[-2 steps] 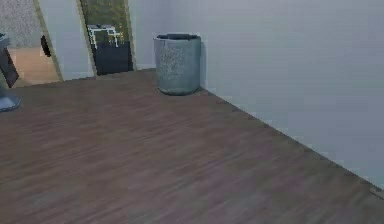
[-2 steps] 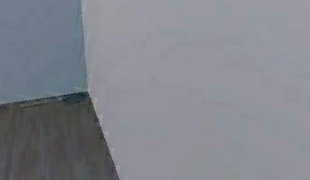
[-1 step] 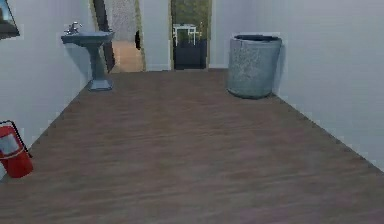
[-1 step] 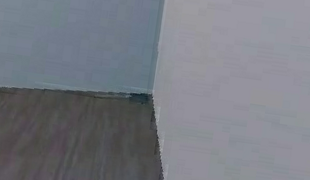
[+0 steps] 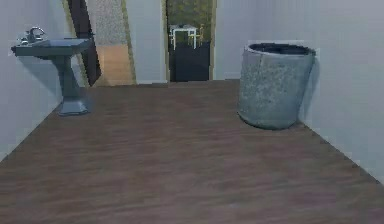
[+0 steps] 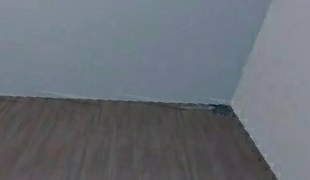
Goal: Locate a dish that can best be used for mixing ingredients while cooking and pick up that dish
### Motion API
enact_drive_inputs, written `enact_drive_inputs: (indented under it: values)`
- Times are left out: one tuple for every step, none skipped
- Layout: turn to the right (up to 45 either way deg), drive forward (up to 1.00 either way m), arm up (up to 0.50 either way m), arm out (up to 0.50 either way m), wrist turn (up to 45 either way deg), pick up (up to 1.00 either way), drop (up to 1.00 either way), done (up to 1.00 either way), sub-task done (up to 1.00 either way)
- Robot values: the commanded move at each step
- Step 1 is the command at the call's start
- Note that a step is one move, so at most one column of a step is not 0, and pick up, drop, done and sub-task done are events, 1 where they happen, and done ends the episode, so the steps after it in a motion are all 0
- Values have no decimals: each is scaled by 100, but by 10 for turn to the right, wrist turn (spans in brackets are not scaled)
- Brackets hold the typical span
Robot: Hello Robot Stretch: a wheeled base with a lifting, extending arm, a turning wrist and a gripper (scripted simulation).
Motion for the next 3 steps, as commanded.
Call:
enact_drive_inputs:
  values:
    - [0, 100, 0, 0, 0, 0, 0, 0, 0]
    - [0, 100, 0, 0, 0, 0, 0, 0, 0]
    - [0, 100, 0, 0, 0, 0, 0, 0, 0]
